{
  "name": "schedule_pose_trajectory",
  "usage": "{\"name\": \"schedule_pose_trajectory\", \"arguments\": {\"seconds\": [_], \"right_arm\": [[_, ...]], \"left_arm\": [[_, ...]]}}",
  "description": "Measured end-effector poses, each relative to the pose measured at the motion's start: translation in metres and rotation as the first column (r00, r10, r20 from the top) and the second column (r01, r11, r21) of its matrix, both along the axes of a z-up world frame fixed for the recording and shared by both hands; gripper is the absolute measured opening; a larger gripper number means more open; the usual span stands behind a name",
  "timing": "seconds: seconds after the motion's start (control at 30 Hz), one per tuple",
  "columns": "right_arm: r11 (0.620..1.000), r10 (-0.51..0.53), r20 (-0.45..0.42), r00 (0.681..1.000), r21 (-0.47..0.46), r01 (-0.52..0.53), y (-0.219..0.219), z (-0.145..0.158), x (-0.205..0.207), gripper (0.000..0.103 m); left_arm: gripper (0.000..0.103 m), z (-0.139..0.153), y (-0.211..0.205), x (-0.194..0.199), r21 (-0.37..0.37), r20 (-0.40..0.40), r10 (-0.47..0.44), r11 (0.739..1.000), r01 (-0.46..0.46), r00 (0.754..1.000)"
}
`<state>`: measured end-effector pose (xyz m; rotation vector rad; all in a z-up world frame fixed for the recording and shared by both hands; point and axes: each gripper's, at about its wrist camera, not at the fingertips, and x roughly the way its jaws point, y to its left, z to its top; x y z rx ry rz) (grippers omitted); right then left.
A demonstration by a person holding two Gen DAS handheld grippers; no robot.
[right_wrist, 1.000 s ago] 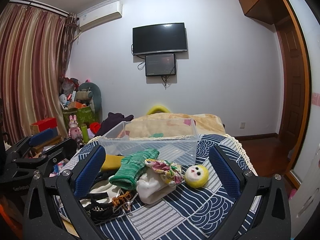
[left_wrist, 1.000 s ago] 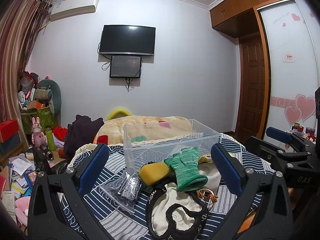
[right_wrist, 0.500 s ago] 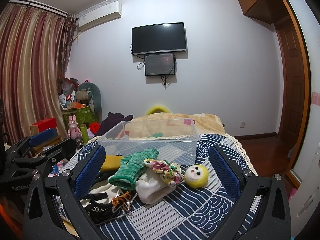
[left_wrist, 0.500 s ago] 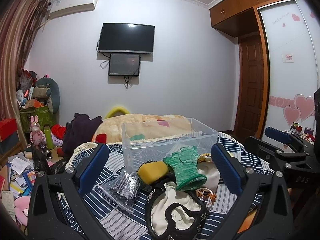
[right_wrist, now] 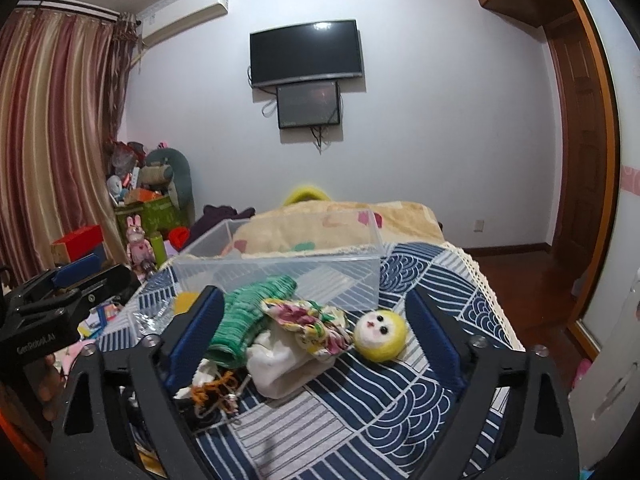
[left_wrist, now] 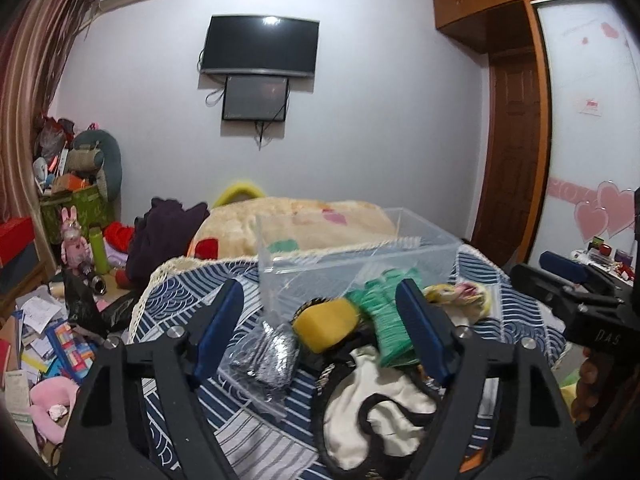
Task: Organize soft objects
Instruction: 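Grasp the yellow sponge with the left tool while the right tool grasps the yellow felt ball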
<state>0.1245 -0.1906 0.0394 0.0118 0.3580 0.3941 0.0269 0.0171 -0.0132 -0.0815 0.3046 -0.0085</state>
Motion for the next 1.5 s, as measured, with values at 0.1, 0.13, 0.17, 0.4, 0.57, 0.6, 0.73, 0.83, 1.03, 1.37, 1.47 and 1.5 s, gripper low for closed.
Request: {"name": "schedule_pose_trajectory", "arguments": {"seconds": [0.1,0.13,0.17,0.4,0.57,0.6,0.73,0.83,1.03,1.37,1.47,1.5], "right_arm": [[1.000,-0.016,-0.026,1.000,-0.009,0.016,-0.003,-0.005,0.008,0.077],[1.000,-0.024,-0.036,0.999,-0.013,0.023,-0.004,-0.007,0.011,0.076],[0.999,-0.033,-0.045,0.998,-0.018,0.032,-0.006,-0.009,0.014,0.072],[0.998,-0.068,-0.127,0.990,-0.013,0.067,-0.018,-0.021,0.037,0.056],[0.995,-0.095,-0.181,0.979,-0.044,0.089,-0.019,-0.033,0.052,0.050],[0.995,-0.096,-0.192,0.977,-0.045,0.089,-0.020,-0.036,0.055,0.050],[0.996,-0.084,-0.256,0.963,-0.047,0.075,-0.020,-0.048,0.063,0.049],[0.996,-0.084,-0.279,0.957,-0.065,0.068,-0.018,-0.054,0.065,0.049],[0.994,-0.091,-0.267,0.959,-0.075,0.073,-0.017,-0.054,0.061,0.040],[0.995,-0.101,-0.205,0.974,-0.045,0.093,-0.025,-0.034,0.052,0.039],[0.996,-0.093,-0.176,0.980,-0.032,0.089,-0.025,-0.023,0.049,0.039],[0.996,-0.089,-0.165,0.982,-0.030,0.086,-0.023,-0.018,0.049,0.039]], "left_arm": [[0.066,-0.007,0.012,0.011,-0.031,-0.043,0.005,1.000,-0.006,0.999],[0.064,-0.009,0.016,0.017,-0.048,-0.062,0.001,0.999,-0.004,0.998],[0.059,-0.012,0.020,0.022,-0.061,-0.080,-0.007,0.998,0.003,0.997],[0.053,-0.020,0.012,0.050,-0.053,-0.144,-0.079,0.996,0.072,0.986],[0.053,-0.028,0.005,0.069,-0.060,-0.184,-0.106,0.993,0.097,0.977],[0.053,-0.031,0.005,0.072,-0.064,-0.196,-0.112,0.993,0.101,0.974],[0.053,-0.045,0.008,0.084,-0.110,-0.248,-0.139,0.987,0.115,0.959],[0.053,-0.052,0.007,0.088,-0.121,-0.264,-0.146,0.986,0.117,0.953],[0.035,-0.052,0.003,0.084,-0.109,-0.245,-0.150,0.986,0.127,0.958],[0.029,-0.027,0.017,0.061,-0.130,-0.174,-0.125,0.986,0.103,0.977],[0.029,-0.014,0.020,0.051,-0.114,-0.136,-0.105,0.989,0.090,0.985],[0.029,-0.009,0.021,0.049,-0.109,-0.124,-0.099,0.990,0.086,0.987]]}}
